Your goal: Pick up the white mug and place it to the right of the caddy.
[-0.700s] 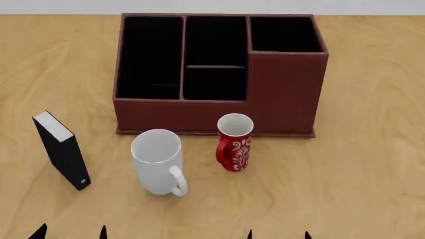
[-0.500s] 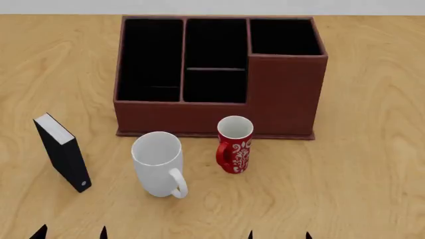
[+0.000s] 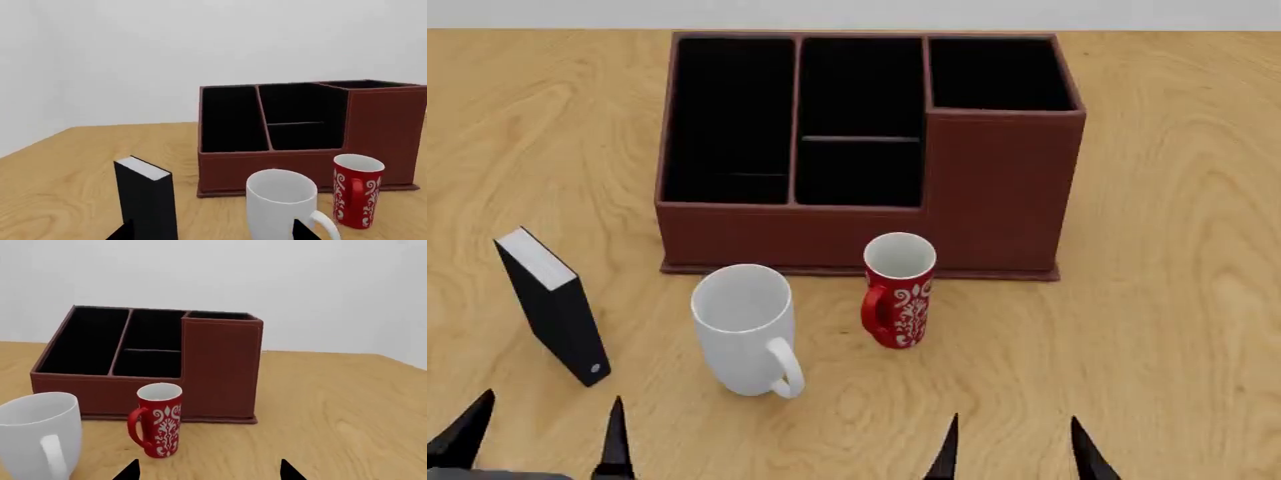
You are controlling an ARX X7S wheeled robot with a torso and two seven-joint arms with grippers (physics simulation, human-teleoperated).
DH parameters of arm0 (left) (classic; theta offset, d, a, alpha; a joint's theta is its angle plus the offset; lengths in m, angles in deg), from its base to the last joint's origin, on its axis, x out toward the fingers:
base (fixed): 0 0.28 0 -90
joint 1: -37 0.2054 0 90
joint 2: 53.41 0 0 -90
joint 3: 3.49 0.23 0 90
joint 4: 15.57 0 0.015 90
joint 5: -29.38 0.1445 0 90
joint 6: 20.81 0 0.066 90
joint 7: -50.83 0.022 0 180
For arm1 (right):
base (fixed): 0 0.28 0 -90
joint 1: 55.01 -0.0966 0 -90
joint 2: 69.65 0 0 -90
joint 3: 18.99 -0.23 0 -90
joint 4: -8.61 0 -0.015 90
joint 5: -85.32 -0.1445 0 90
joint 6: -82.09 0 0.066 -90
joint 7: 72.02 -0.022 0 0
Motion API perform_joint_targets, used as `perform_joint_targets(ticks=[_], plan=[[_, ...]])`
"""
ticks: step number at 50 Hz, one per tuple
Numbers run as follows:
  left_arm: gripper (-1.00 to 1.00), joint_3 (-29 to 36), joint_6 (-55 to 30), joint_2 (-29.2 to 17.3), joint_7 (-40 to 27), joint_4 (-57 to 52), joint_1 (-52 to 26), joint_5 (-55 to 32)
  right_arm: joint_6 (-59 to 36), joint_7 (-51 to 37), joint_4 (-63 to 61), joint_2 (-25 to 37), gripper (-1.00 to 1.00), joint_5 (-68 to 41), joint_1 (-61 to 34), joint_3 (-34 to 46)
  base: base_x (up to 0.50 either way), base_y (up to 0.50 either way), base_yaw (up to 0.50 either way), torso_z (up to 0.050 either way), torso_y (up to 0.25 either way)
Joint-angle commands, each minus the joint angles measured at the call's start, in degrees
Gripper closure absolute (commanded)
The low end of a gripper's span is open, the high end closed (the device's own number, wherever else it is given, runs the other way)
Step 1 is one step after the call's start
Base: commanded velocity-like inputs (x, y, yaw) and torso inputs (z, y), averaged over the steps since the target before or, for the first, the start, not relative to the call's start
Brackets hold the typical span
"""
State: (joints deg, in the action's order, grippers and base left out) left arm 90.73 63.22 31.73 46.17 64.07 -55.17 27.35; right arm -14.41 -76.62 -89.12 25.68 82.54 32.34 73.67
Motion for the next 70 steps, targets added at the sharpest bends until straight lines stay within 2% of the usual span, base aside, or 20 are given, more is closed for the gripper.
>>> perform_joint_targets(ticks=[1,8,9,10,11,18,23,33,37,46,70], plan=[[-1.00,1.3,-11.7,-3.0,-0.7,-16.4,-6.8,1.3,-10.8,-0.8,-15.9,3.3,-1.00,-1.7,-5.5,-1.4,0.00,0.00,0.00,0.000,0.000],[-1.00,1.4,-25.7,-5.2,0.0,-29.6,-16.7,2.8,-24.4,0.4,-29.0,5.9,-1.00,-7.4,-12.4,-4.0,0.00,0.00,0.00,0.000,0.000],[-1.00,1.4,-27.0,-5.4,0.1,-30.8,-17.8,2.8,-25.8,0.5,-30.1,6.1,-1.00,-8.0,-13.1,-4.3,0.00,0.00,0.00,0.000,0.000],[-1.00,1.9,-23.7,-6.2,-0.3,-30.0,-16.6,3.9,-27.8,0.3,-31.7,6.4,-1.00,-8.8,-14.3,-5.0,0.00,0.00,0.00,0.000,0.000],[-1.00,2.7,-24.4,-7.1,-0.3,-31.2,-17.8,5.3,-29.6,0.4,-33.3,6.9,-1.00,-9.6,-15.5,-5.6,0.00,0.00,0.00,0.000,0.000],[-1.00,1.6,-37.9,-8.6,1.8,-39.2,-29.4,5.8,-41.2,-0.9,-42.1,9.2,-1.00,-13.9,-24.3,-9.9,0.00,0.00,0.00,0.000,0.000],[-1.00,3.4,-45.4,-9.1,2.7,-43.5,-36.0,6.9,-49.6,-1.5,-46.7,9.2,-1.00,-18.3,-30.6,-13.4,0.00,0.00,0.00,0.000,0.000],[-1.00,5.2,-55.7,-9.1,3.3,-48.6,-45.4,7.9,-57.2,-2.5,-49.6,9.8,-1.00,-22.2,-37.4,-15.9,0.00,0.00,0.00,0.000,0.000],[-1.00,5.2,-56.8,-9.1,3.1,-49.2,-46.6,8.6,-58.4,-3.0,-49.7,8.6,-1.00,-24.0,-39.0,-19.1,0.00,0.00,0.00,0.000,0.000],[-1.00,3.9,-58.8,-7.4,5.3,-49.5,-48.9,10.7,-58.1,-3.6,-49.2,8.9,-1.00,-24.8,-40.0,-19.1,0.00,0.00,0.00,0.000,0.000],[-1.00,2.7,-57.3,-6.4,7.2,-49.4,-46.7,13.5,-58.1,-5.1,-48.8,9.1,-1.00,-26.7,-40.0,-18.7,0.00,-0.07,0.00,0.000,0.000]])
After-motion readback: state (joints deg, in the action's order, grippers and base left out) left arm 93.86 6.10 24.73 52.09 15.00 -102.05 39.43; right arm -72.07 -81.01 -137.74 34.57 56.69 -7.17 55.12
